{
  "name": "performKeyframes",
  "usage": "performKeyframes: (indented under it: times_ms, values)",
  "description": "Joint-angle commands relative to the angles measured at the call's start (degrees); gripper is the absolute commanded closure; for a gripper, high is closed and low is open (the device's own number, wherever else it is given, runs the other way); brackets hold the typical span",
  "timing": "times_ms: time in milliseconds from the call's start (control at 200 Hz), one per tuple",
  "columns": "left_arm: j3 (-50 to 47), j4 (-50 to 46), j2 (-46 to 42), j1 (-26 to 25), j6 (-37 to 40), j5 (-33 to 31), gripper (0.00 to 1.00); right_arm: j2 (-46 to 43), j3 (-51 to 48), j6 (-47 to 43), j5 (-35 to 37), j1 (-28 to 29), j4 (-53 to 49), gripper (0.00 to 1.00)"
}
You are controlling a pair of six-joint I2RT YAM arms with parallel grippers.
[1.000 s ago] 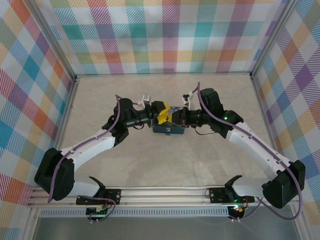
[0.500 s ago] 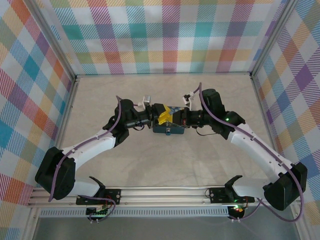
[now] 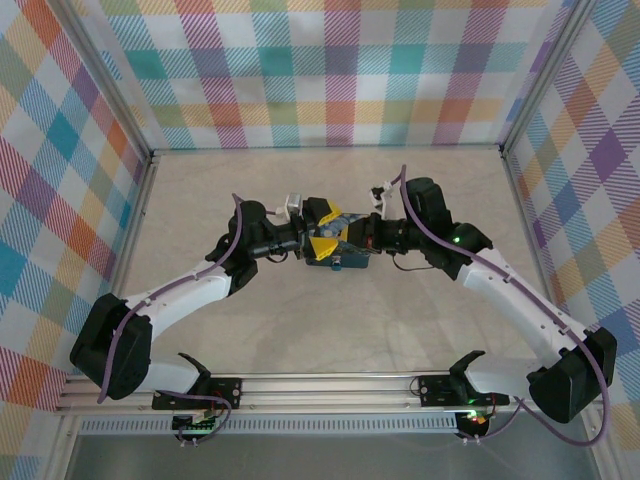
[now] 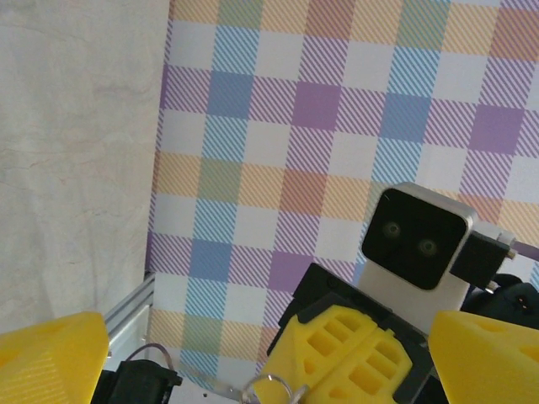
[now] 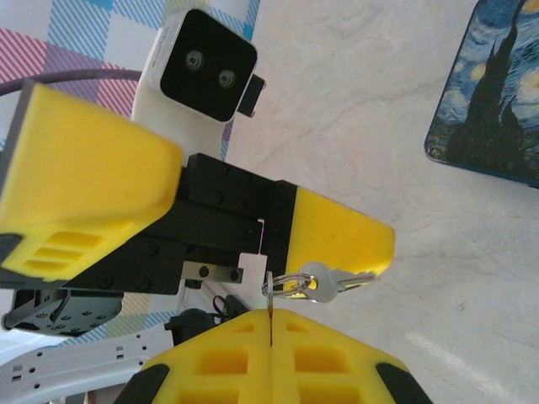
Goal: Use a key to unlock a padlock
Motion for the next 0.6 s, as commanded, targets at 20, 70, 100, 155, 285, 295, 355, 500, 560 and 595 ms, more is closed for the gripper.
performKeyframes:
  times_ms: [20, 70, 100, 155, 285, 295, 355, 500, 560, 595]
  values:
    - [-1.0, 7.0, 0.2, 0.5, -3.6, 1.8, 0.03, 2.3, 3.2, -0.1, -0.2, 0.3, 2.7, 0.99]
    - [-0.9, 7.4, 0.3, 0.4, -3.9, 1.8, 0.04, 3.7, 3.8, 0.5, -1.2, 0.4, 3.7, 0.99]
    - [-0.8, 7.5, 0.5, 0.3, -3.8, 1.9, 0.04, 4.4, 4.1, 0.8, -1.8, 0.5, 4.2, 0.99]
    - [-0.8, 7.6, 0.7, 0.2, -4.1, 1.9, 0.07, 5.7, 4.7, 1.1, -2.4, 1.0, 4.9, 0.99]
    - [-1.4, 8.9, 1.2, 0.4, -4.8, 1.2, 0.18, 7.3, 5.3, 1.0, -3.2, 2.4, 5.3, 1.0]
    - [-1.5, 9.0, 1.2, 0.4, -4.8, 1.1, 0.19, 7.3, 5.3, 1.0, -3.3, 2.5, 5.3, 1.0]
    - [-1.8, 9.3, 1.2, 0.6, -5.1, 0.7, 0.26, 7.0, 4.8, 1.0, -3.2, 2.8, 5.3, 1.0]
    - [-2.6, 9.3, 1.1, 1.5, -5.1, 0.2, 0.34, 4.7, 2.5, 1.3, -2.3, 2.9, 5.3, 1.0]
    - [-2.7, 9.4, 1.2, 1.6, -5.0, 0.2, 0.36, 3.7, 1.6, 1.4, -2.2, 2.9, 5.3, 1.0]
    - [-2.8, 9.3, 1.2, 1.7, -5.0, 0.1, 0.37, 3.3, 1.2, 1.4, -2.2, 2.9, 5.2, 1.0]
